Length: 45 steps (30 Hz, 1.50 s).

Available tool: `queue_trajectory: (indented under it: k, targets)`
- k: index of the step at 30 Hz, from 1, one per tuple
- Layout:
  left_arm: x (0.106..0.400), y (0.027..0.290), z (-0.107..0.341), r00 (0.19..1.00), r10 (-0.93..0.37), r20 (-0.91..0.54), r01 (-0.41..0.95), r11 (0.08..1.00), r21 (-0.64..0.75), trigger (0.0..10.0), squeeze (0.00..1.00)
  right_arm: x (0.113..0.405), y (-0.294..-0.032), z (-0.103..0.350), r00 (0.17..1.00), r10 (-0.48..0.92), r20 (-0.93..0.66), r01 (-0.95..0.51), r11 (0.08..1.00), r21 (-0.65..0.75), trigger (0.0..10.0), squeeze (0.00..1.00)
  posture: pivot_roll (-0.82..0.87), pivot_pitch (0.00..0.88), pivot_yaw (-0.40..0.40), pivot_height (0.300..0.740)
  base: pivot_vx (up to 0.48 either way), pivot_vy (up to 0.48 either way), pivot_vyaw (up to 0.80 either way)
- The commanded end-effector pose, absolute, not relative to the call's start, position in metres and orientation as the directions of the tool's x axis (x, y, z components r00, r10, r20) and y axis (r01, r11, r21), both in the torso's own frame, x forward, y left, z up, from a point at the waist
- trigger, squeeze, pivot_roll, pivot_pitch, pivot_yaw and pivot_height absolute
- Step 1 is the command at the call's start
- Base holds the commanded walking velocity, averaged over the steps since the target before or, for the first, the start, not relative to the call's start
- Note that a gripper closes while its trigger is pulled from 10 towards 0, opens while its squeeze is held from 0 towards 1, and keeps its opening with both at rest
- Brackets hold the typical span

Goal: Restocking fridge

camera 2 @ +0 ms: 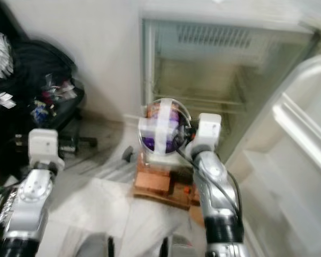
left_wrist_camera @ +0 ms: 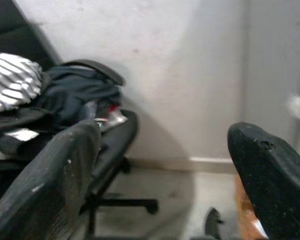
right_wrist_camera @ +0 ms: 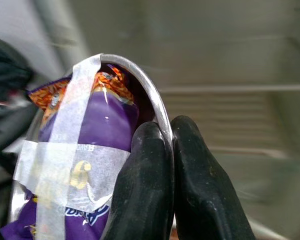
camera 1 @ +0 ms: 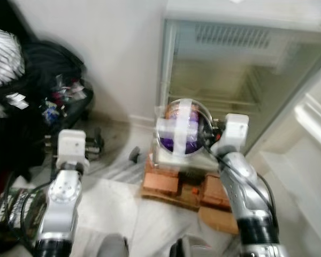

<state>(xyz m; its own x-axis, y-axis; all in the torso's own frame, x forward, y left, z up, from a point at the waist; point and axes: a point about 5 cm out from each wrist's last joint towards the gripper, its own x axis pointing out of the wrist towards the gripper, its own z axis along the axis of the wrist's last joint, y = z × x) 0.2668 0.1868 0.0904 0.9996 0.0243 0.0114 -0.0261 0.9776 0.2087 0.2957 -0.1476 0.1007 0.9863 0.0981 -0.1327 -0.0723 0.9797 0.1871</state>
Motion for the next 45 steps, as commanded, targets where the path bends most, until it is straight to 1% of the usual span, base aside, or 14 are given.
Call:
queue_trajectory:
  k: [1,5,8,9,15,25,34,41,45]
  targets:
    - [0.266,0.195,0.092,0.999,0.04,0.006,-0.041,0.975,0.221,10.0,0.0,0.296,-0.148,0.107,0.991,0.082,-0.106,-0.06,0.979,0.197,10.0,0.0,0.03,0.09,-0.056,0.74,0.0,0.0,-0.8]
    - [0.267,0.204,0.091,0.997,0.072,-0.019,-0.066,0.977,0.203,10.0,0.0,0.292,-0.145,0.102,0.989,0.083,-0.12,-0.057,0.977,0.203,10.0,0.0,0.03,0.095,-0.052,0.74,0.0,0.0,-0.8]
    - [0.267,0.209,0.09,0.996,0.083,-0.038,-0.074,0.981,0.182,10.0,0.0,0.292,-0.144,0.101,0.989,0.081,-0.126,-0.054,0.977,0.207,10.0,0.0,0.02,0.102,-0.035,0.74,0.0,0.0,-0.8]
    - [0.264,0.214,0.088,0.993,0.105,-0.053,-0.095,0.982,0.163,10.0,0.0,0.292,-0.146,0.102,0.99,0.072,-0.121,-0.046,0.978,0.204,10.0,0.0,0.02,0.101,-0.029,0.74,0.0,0.0,-0.8]
    - [0.258,0.215,0.085,0.993,0.104,-0.055,-0.093,0.98,0.174,10.0,0.0,0.293,-0.153,0.1,0.99,0.052,-0.129,-0.025,0.979,0.201,10.0,0.0,0.03,0.098,-0.036,0.74,0.0,0.0,-0.74]
    - [0.261,0.21,0.089,0.996,0.08,-0.033,-0.074,0.984,0.163,10.0,0.0,0.297,-0.147,0.102,0.991,0.066,-0.119,-0.041,0.979,0.201,10.0,0.0,0.03,0.098,-0.041,0.74,0.0,0.0,0.0]
    - [0.261,0.209,0.087,0.995,0.089,-0.043,-0.082,0.985,0.151,10.0,0.0,0.303,-0.134,0.104,0.987,0.114,-0.111,-0.088,0.972,0.216,10.0,0.0,0.03,0.098,-0.043,0.74,0.365,0.0,0.0]
    - [0.259,0.209,0.085,0.994,0.1,-0.05,-0.092,0.986,0.141,10.0,0.0,0.307,-0.134,0.107,0.989,0.113,-0.099,-0.09,0.972,0.215,10.0,0.0,0.04,0.099,-0.045,0.74,0.47,0.0,0.0]
    - [0.255,0.21,0.084,0.992,0.108,-0.072,-0.1,0.989,0.11,10.0,0.0,0.307,-0.138,0.106,0.99,0.104,-0.096,-0.082,0.974,0.211,10.0,0.0,0.04,0.1,-0.047,0.74,0.471,0.0,0.0]
